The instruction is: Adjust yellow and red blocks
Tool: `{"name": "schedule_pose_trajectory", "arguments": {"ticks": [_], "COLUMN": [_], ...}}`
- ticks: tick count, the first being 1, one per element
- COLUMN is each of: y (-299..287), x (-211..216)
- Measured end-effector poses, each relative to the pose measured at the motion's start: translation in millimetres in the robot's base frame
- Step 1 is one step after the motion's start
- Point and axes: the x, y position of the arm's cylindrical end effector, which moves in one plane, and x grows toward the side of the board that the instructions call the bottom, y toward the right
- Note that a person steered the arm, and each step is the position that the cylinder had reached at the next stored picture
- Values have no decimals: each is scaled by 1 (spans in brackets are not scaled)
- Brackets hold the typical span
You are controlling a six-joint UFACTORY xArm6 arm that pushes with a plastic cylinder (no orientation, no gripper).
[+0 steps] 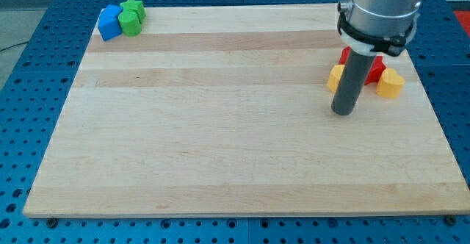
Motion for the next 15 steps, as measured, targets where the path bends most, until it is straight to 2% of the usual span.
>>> {"name": "schedule_pose_trajectory", "arguments": {"ticks": [4,5,6,7,8,9,13,15], "y": [-7,-42,-68,-44,2,16,41,55], "x": [-73,-75,-105,-133,-127,-124,-149,-142]}}
